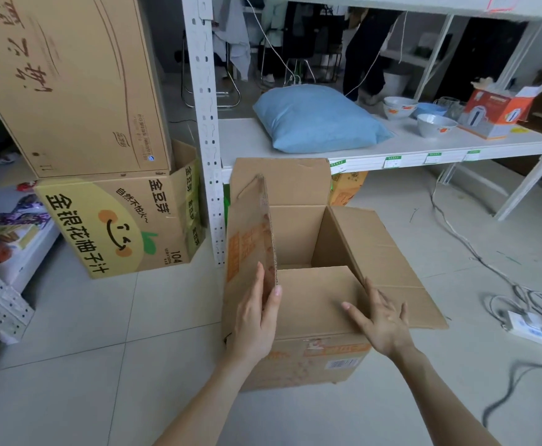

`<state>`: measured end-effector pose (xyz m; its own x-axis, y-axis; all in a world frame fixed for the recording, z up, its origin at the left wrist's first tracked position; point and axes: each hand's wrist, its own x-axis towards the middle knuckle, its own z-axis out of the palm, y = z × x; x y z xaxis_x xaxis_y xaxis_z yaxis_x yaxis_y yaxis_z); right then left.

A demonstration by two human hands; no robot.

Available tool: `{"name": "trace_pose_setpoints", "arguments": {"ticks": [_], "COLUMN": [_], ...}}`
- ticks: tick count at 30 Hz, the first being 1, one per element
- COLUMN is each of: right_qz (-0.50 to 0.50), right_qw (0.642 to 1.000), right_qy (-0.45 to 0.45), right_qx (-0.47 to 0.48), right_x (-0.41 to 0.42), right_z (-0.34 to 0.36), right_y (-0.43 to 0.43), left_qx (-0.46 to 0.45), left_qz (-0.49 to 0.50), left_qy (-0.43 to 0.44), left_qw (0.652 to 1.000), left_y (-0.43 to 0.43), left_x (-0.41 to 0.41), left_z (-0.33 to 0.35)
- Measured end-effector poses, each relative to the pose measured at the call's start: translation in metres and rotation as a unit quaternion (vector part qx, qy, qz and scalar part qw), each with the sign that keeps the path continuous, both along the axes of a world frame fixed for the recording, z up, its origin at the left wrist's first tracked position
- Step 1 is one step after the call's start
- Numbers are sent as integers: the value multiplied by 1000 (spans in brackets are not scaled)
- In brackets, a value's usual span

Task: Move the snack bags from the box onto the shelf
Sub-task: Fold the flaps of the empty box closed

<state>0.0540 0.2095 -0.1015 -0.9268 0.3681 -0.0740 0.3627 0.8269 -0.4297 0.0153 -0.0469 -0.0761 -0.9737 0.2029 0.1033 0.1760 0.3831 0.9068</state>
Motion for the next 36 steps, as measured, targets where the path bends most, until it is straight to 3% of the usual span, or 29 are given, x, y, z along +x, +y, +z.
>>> {"name": "trace_pose_setpoints", "arguments": {"ticks": [5,8,10,12,18,23,28,36], "right_qz": [-13,-25,-38,-56,-116,-166,-161,-149], "right_qw": [1000,999,999,998,991,984,982,983], "right_qy": [22,25,21,20,-27,-57,-18,70], "right_qx": [-1,6,15,31,66,13,-95,-82], "right_x": [13,19,22,22,4,-8,-9,-4], "right_z": [-4,-9,-12,-13,-25,-34,-31,5], "right_y": [16,28,39,53,102,127,121,117], "left_qx": [-76,-222,-344,-392,-421,-436,-443,-435], "left_qz": [-28,-10,26,66,144,179,186,187], "left_qy": [-79,-54,-29,-38,-137,-180,-189,-204], "left_qw": [994,973,938,917,885,864,857,857], "left_y": [9,12,15,17,24,22,26,27], "left_x": [-7,-14,-16,-19,-34,-54,-59,-61], "left_z": [-29,-48,-56,-58,-57,-57,-56,-54]}}
